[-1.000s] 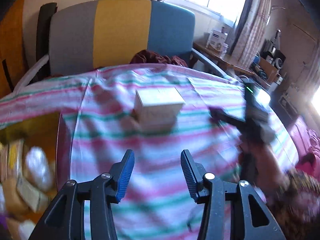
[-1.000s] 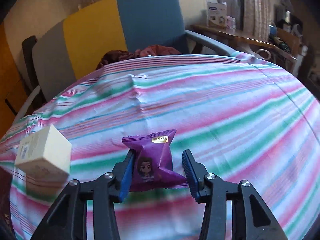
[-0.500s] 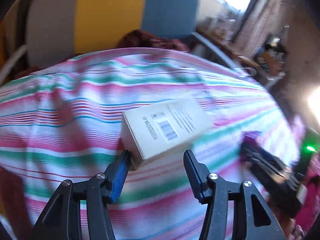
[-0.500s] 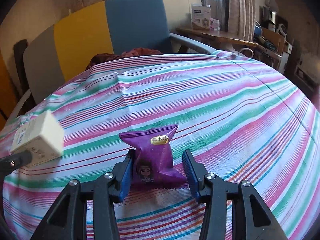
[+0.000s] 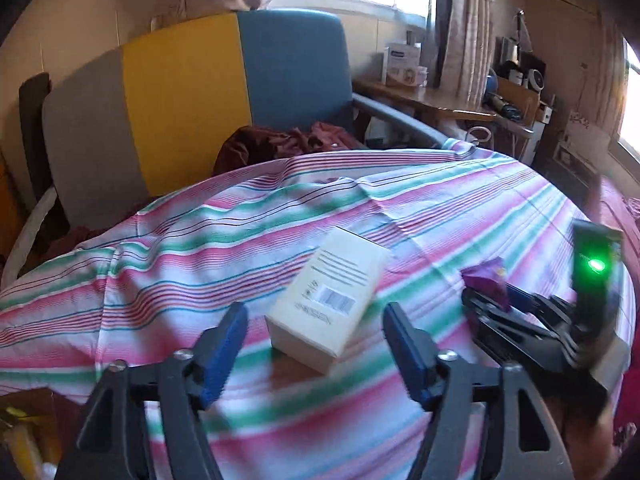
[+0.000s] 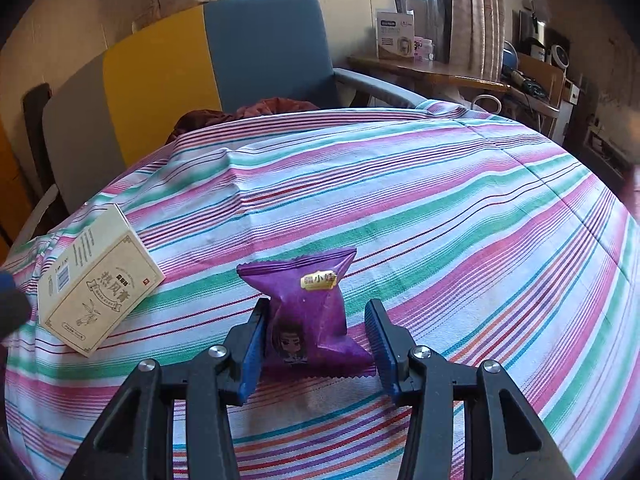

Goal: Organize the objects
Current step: 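Grasp the purple pouch with the right tool while the left tool grasps the white box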

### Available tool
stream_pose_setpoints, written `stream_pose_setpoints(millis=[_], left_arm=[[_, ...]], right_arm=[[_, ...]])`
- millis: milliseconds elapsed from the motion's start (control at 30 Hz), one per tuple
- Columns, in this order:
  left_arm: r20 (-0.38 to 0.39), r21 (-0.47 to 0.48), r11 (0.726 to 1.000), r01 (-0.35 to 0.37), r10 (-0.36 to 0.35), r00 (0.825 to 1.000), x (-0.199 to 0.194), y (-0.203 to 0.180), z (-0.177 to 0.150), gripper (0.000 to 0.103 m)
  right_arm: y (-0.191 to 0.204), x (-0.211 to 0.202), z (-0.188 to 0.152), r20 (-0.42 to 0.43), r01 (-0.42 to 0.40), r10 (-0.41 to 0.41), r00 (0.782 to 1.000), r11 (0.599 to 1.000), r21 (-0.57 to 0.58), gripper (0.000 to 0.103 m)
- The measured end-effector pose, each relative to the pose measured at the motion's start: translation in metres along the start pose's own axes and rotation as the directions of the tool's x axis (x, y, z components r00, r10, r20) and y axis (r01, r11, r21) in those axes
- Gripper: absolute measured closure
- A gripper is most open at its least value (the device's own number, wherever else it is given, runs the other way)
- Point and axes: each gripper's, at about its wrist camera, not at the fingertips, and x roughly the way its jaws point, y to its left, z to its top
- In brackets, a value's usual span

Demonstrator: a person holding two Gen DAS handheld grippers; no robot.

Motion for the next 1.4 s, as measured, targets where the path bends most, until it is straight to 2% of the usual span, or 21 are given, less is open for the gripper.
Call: stream_pose_setpoints(millis=[133,267,333,367,467,533,700,1033,1167,1400], left_arm=[[-0.095,0.033,0.999,0.031,-0.028,0.995,0.029,-0.001,0.003,0.028],[-0.110,-0.002,1.000,0.024,-0.024,0.994,0.044,-0.001,-0.001,0.029],[-0.096,-0.022,0.999,0.036,-0.038,0.995,0.046,-0.005,-0.005,0.030],[-0.084,-0.029,0.999,0.042,-0.044,0.995,0.047,-0.007,-0.006,0.036],[-0.053,-0.042,0.999,0.032,-0.034,0.998,0.048,-0.010,-0.009,0.045],[-0.034,-0.035,0.999,0.027,-0.028,0.999,0.046,-0.013,-0.011,0.048],[0.008,0.003,1.000,-0.016,0.016,1.000,0.042,-0.019,-0.019,0.051],[0.053,-0.052,0.997,-0.065,0.068,0.996,0.027,-0.013,-0.033,0.052],[0.094,-0.069,0.993,-0.094,0.100,0.990,0.013,-0.014,-0.043,0.053],[0.164,-0.041,0.992,-0.121,0.126,0.978,-0.014,-0.027,-0.061,0.053]], right_arm=[[0.001,0.000,0.000,0.001,0.003,-0.003,1.000,1.000,-0.005,0.055],[0.003,0.000,-0.001,0.000,0.010,-0.010,1.000,1.000,-0.015,0.055],[0.003,0.000,-0.001,0.001,0.012,-0.012,1.000,1.000,-0.020,0.055],[0.003,0.000,-0.001,0.002,0.013,-0.013,1.000,1.000,-0.021,0.055],[0.004,0.000,-0.001,0.003,0.014,-0.014,1.000,1.000,-0.022,0.055],[0.004,0.000,-0.001,0.003,0.014,-0.014,1.000,1.000,-0.022,0.055],[0.006,0.000,-0.001,0.006,0.018,-0.018,1.000,0.999,-0.027,0.055],[0.009,-0.002,0.000,0.025,0.027,-0.026,0.999,0.999,-0.043,0.055],[0.011,-0.003,0.000,0.037,0.031,-0.029,0.999,0.998,-0.053,0.055],[0.016,-0.011,-0.001,0.075,0.037,-0.031,0.997,0.996,-0.075,0.055]])
